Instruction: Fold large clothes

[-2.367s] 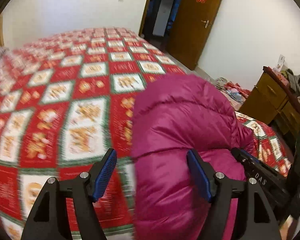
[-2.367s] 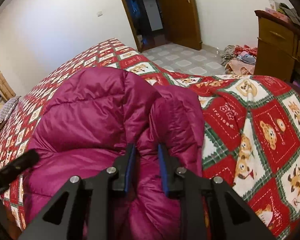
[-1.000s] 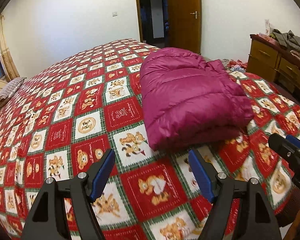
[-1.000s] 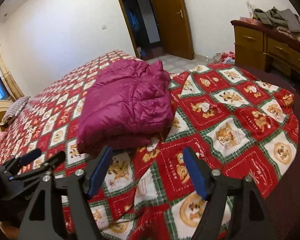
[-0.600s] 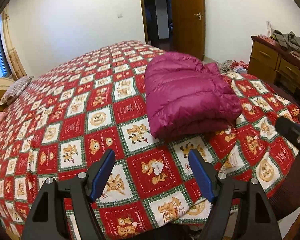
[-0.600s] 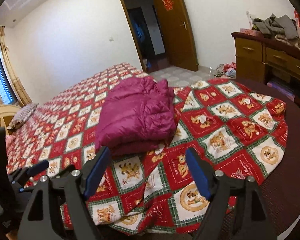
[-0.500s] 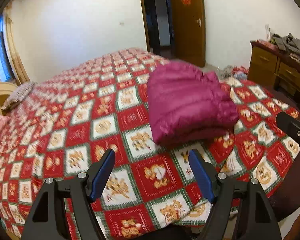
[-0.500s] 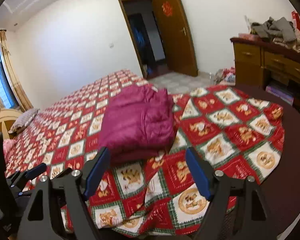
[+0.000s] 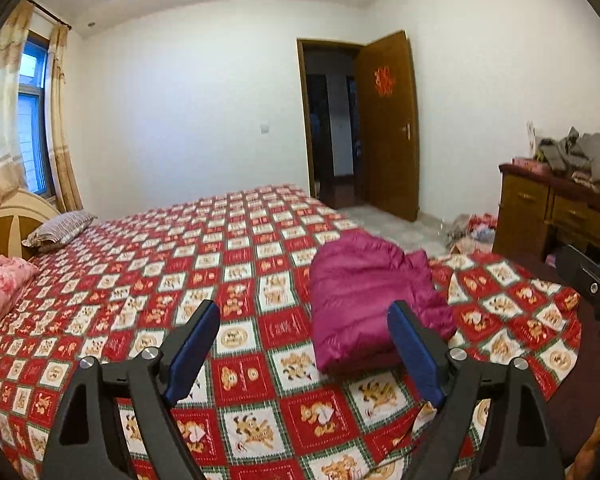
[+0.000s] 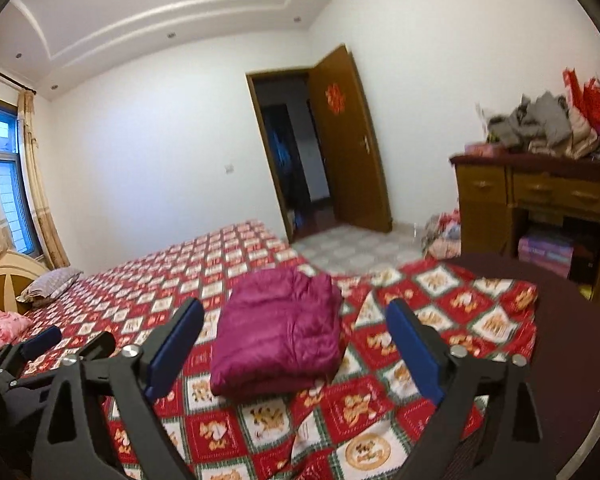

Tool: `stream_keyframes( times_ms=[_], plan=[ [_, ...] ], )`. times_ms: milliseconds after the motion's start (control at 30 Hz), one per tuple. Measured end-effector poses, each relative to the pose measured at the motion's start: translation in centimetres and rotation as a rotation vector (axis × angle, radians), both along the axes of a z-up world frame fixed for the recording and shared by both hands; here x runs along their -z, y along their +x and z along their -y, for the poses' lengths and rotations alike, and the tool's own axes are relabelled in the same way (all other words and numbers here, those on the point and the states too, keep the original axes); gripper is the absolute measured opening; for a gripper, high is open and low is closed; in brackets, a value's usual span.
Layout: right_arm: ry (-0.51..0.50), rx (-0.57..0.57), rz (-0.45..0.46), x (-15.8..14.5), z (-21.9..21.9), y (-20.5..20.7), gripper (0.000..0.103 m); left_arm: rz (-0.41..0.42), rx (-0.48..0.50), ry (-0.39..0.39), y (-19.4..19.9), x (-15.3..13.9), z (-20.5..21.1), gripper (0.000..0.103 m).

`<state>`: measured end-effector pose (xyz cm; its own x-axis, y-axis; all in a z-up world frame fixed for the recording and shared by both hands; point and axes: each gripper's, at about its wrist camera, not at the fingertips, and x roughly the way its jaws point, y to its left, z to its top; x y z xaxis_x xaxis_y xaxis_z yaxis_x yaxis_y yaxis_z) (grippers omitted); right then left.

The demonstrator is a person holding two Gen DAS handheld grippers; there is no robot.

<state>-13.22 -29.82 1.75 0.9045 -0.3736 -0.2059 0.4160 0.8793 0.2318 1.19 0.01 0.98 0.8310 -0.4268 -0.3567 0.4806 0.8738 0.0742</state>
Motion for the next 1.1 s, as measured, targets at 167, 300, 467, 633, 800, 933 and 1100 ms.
stream_keyframes(
  times_ms=[167, 300, 467, 633, 800, 933, 1100],
  plan=[
    [-0.061, 0.006, 0.031, -0.7, -0.9, -0.4, 0.097, 0.026, -0.005, -0.028, -0.4, -0.7, -0.6, 0.088],
    [-0.098, 0.009, 0.050, -0.9, -1.4, -0.7, 0.098, 0.058, -0.013, -0.049, -0.9, -1.2, -1.1, 0.088],
    [-0.112, 0.006, 0.057, -1.0, -1.7, -0.7, 0.098, 0.087, -0.016, -0.059, -1.4, -1.6, -1.3, 0.089],
    [-0.109, 0.006, 0.058, -0.9, -1.6, -0.8, 0.098, 0.105, -0.017, -0.064, -1.8, -1.9, -1.4, 0.090],
    [-0.113, 0.006, 0.055, -0.9, -1.6, -0.9, 0.098, 0.110, -0.018, -0.077, -1.9, -2.2, -1.7, 0.091],
    [-0.113, 0.004, 0.053, -0.8, -1.5, -0.8, 0.098, 0.113, -0.011, -0.090, -2.0, -2.3, -1.9, 0.091],
    [-0.118, 0.005, 0.062, -0.9, -1.5, -0.8, 0.098, 0.131, -0.014, -0.100, -2.0, -2.5, -2.3, 0.093]
  ],
)
